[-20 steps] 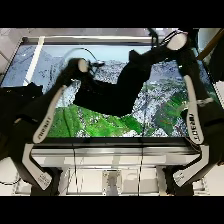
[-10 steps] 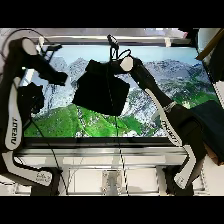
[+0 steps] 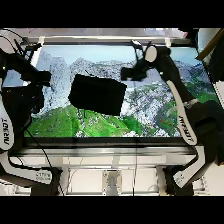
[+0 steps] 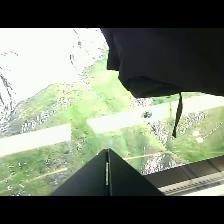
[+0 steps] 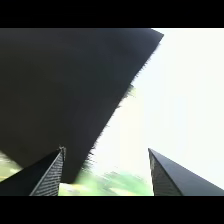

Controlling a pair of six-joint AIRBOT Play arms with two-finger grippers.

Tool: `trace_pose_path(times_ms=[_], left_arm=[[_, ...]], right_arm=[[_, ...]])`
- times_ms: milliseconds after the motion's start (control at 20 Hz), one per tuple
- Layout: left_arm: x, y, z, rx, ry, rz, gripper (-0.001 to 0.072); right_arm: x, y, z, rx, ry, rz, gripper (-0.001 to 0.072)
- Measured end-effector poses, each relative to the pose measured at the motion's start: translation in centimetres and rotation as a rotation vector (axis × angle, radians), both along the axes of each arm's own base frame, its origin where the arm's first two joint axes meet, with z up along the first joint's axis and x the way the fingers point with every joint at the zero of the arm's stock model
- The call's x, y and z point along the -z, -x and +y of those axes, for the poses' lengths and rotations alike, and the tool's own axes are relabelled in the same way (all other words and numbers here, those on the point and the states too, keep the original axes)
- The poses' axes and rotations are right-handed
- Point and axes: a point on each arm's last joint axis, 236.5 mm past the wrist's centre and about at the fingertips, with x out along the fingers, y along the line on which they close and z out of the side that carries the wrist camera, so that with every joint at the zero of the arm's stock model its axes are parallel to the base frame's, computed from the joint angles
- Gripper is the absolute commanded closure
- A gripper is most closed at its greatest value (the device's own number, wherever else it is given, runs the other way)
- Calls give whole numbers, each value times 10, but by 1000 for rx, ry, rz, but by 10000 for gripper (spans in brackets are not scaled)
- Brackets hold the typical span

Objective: Fold the clothes and pants, and hang the long-sleeved shirts on hangers.

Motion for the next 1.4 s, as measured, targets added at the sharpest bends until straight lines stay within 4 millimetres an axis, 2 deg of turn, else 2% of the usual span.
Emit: trace_pose_path(times_ms=[100, 200, 300, 350, 400, 450, 550, 600, 650, 750, 850, 950, 1050, 1100, 1150, 1200, 1250, 1400], left_arm=[[-1, 1, -3, 2, 15, 1, 699], [-2, 1, -5, 4, 29, 0, 699], [-3, 1, -11, 10, 55, -2, 699], [-4, 0, -16, 16, 75, -4, 698], [-5, 0, -18, 19, 86, -5, 699], [-6, 1, -21, 22, 97, -3, 698], [-7, 3, -25, 28, 112, 3, 699], [-7, 3, -26, 30, 117, 2, 698], [-7, 3, -27, 31, 121, 4, 699], [-7, 5, -28, 34, 126, 10, 699], [-8, 5, -29, 26, 131, 14, 699], [-8, 6, -29, 11, 135, 20, 699], [-8, 6, -29, 4, 139, 25, 699], [-8, 7, -29, -1, 140, 28, 699], [-8, 7, -30, -2, 140, 29, 699], [-8, 7, -30, -8, 141, 31, 699], [-8, 7, -30, -10, 142, 32, 699], [-8, 8, -30, -19, 143, 37, 699]], right_arm=[[30, 10, -28, 42, 65, 51, 143], [66, 11, -39, 134, 64, 68, 144], [101, 8, -35, 275, -23, 65, 211], [113, 5, -31, 348, -91, 63, 290], [124, 4, -27, 418, -167, 73, 336], [133, 6, -25, 471, -234, 95, 339], [142, 12, -30, 490, -331, 141, 366], [143, 21, -29, 455, -378, 183, 477], [140, 30, -28, 410, -422, 217, 517], [130, 49, -24, 288, -505, 271, 505], [125, 59, -23, 204, -561, 273, 506], [129, 55, -27, 200, -572, 234, 506], [131, 42, -34, 224, -565, 174, 506], [129, 35, -37, 231, -563, 146, 498], [125, 27, -39, 235, -562, 116, 380], [121, 19, -41, 242, -562, 87, 86], [116, 10, -43, 253, -562, 59, 14], [112, 1, -40, 315, -580, 62, 13]])
